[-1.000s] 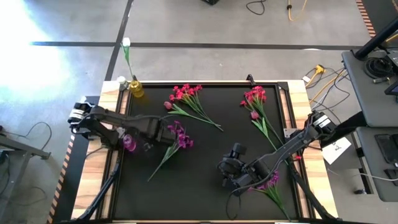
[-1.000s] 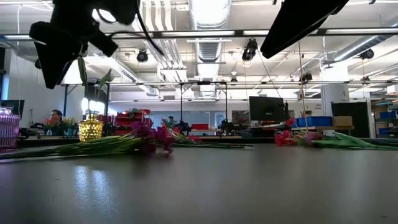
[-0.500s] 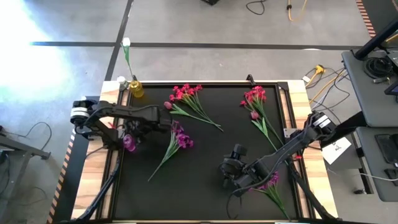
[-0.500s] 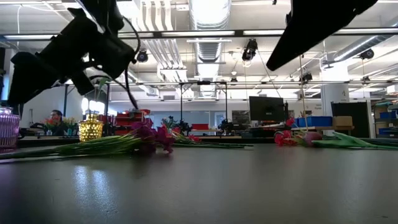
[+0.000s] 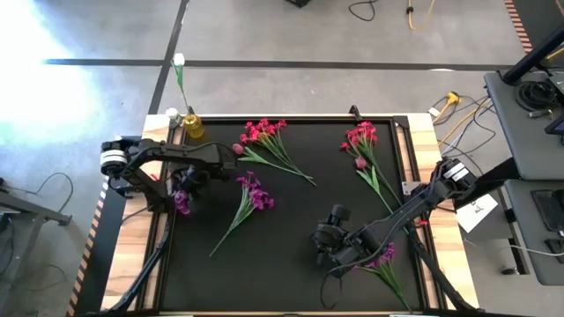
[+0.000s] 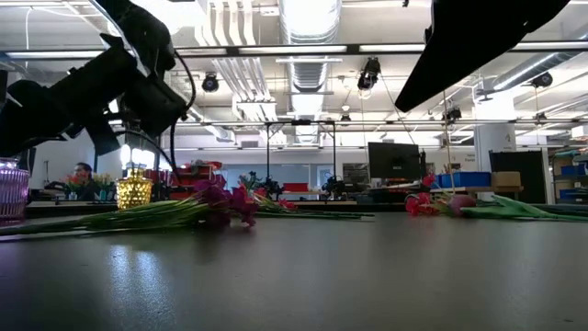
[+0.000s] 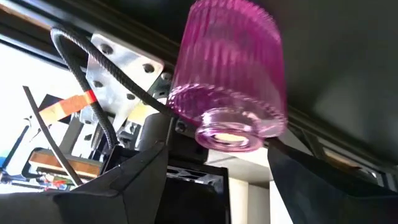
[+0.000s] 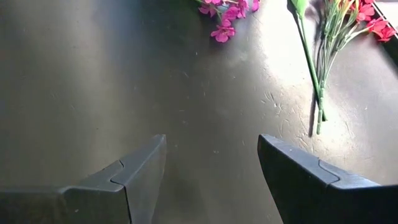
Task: Sort flowers into vase by color
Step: Adjust the purple vase on the table
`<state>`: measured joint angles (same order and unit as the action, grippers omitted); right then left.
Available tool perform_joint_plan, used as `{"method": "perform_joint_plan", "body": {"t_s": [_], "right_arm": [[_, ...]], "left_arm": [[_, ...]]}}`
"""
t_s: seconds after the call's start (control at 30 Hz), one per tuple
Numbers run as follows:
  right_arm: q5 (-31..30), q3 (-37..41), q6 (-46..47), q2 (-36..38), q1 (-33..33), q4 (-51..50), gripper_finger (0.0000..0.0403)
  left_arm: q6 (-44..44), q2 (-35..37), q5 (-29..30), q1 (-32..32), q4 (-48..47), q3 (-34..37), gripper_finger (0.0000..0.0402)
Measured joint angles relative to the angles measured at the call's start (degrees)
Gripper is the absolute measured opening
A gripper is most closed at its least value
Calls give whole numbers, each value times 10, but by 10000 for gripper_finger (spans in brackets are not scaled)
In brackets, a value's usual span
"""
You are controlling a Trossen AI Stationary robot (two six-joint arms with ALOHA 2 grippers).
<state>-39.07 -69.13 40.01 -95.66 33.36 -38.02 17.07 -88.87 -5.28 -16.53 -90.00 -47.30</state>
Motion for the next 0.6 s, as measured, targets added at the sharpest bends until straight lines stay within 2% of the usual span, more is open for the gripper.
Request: {"method": "perform_joint_plan", "body": {"t_s": [0.2, 0.6], "right_arm": [[0, 1, 0, 0, 0, 0, 247], [0, 1, -1, 0, 0, 2, 247]], "left_arm": [[-11, 0, 3, -6, 6, 7, 251], [-20, 2, -6, -6, 31, 15, 185]]}}
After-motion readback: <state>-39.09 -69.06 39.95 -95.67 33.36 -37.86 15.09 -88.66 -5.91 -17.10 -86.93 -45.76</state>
